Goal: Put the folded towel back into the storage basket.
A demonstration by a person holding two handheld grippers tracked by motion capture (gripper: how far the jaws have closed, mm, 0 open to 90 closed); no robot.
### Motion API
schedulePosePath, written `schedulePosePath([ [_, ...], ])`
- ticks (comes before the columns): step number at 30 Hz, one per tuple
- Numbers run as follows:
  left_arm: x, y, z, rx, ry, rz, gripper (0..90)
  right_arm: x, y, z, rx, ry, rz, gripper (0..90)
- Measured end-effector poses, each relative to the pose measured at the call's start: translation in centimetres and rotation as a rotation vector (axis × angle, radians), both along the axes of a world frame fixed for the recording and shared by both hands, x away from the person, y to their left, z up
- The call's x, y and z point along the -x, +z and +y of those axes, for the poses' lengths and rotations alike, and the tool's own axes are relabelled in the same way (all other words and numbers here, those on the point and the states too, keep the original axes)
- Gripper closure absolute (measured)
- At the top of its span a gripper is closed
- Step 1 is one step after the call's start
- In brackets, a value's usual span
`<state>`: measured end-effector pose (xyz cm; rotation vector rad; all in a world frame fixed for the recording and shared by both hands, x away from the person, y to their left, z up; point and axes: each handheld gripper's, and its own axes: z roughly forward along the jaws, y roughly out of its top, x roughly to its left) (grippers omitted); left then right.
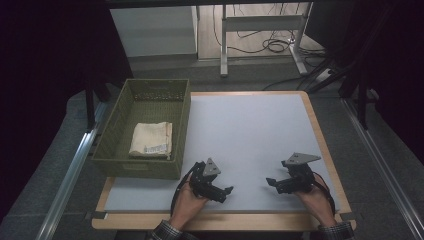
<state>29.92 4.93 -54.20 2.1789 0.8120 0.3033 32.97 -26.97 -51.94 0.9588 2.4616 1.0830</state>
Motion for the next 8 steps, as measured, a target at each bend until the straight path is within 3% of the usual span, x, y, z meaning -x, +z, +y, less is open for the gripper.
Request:
schedulePosePath([
  [2, -0.3, -0.19, -0.25, -0.036, 0.019, 0.031, 1.0, -0.07, -0.93, 0.02, 0.031, -0.003, 0.02, 8.1],
  [3, -0.39, -0.25, -0.34, -0.043, 0.012, 0.041, 1.5, 0.05, -1.15, 0.13, 0.042, 0.001, 0.005, 7.4],
  [8, -0.33, -0.31, -0.5, -0.056, 0.007, 0.036, 0.2, 0.2, -1.24, 0.34, 0.065, 0.003, -0.009, 7.1],
])
